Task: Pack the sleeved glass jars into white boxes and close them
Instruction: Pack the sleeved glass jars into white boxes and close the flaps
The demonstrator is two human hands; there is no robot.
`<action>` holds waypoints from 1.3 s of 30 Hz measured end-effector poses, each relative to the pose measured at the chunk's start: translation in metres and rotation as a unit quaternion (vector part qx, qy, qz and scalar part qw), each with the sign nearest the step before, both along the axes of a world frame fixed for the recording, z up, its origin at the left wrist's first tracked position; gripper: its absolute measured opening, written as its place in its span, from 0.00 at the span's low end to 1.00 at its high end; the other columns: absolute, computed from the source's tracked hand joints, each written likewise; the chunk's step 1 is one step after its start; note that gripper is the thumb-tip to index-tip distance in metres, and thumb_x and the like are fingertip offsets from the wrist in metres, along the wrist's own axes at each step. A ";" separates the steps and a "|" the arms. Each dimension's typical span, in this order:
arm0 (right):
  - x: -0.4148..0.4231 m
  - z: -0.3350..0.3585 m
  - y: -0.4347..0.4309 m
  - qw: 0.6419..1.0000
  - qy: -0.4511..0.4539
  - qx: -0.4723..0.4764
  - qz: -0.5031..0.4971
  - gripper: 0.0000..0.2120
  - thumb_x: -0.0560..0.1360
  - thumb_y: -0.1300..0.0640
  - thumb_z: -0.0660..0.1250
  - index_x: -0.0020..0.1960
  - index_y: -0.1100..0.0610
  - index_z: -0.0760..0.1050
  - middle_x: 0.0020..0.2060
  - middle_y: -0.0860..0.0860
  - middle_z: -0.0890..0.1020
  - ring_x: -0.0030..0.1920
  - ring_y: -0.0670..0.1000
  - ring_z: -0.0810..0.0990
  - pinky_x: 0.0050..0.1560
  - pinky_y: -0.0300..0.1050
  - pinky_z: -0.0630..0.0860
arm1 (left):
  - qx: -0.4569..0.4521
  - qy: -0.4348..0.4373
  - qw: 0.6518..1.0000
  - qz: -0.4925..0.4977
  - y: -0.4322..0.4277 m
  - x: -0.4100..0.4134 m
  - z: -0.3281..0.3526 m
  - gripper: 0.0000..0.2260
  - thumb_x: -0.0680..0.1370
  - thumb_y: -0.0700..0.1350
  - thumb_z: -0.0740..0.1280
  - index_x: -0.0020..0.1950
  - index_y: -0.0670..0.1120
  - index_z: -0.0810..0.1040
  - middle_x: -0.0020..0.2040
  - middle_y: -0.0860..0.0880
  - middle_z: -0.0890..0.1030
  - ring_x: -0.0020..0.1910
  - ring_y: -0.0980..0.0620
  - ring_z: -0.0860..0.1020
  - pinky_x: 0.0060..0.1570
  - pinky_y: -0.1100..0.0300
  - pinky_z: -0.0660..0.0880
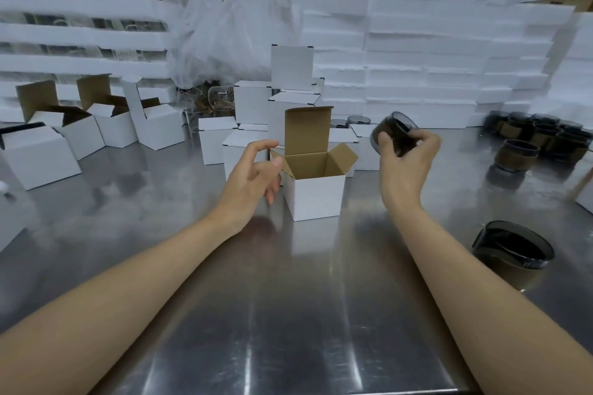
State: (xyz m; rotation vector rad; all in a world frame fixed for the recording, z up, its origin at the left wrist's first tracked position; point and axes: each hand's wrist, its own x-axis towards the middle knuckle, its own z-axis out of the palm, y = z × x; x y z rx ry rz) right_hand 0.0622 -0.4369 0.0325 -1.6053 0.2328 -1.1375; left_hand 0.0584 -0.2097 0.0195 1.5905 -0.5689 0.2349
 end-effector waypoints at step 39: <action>-0.004 0.012 0.024 0.823 0.054 0.374 0.423 0.19 0.79 0.47 0.61 0.60 0.62 0.74 0.48 0.60 0.78 0.51 0.61 0.80 0.46 0.51 0.81 | -0.001 -0.045 0.996 0.080 -0.002 0.004 -0.004 0.09 0.82 0.37 0.59 0.48 0.49 0.75 0.31 0.53 0.76 0.28 0.52 0.71 0.30 0.59 0.71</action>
